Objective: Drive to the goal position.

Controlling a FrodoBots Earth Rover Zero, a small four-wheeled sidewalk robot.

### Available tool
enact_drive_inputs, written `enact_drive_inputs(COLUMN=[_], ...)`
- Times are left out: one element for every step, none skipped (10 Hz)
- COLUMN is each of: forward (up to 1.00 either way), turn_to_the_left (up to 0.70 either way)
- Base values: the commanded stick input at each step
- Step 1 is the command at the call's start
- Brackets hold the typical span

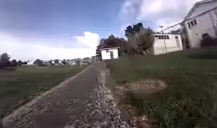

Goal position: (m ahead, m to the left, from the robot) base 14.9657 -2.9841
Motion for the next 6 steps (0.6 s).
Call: enact_drive_inputs(forward=[0.70, 0.70, 0.70, 0.70, 0.70, 0.70], turn_to_the_left=[0.00, 0.00, 0.00, 0.00, 0.00, 0.00])
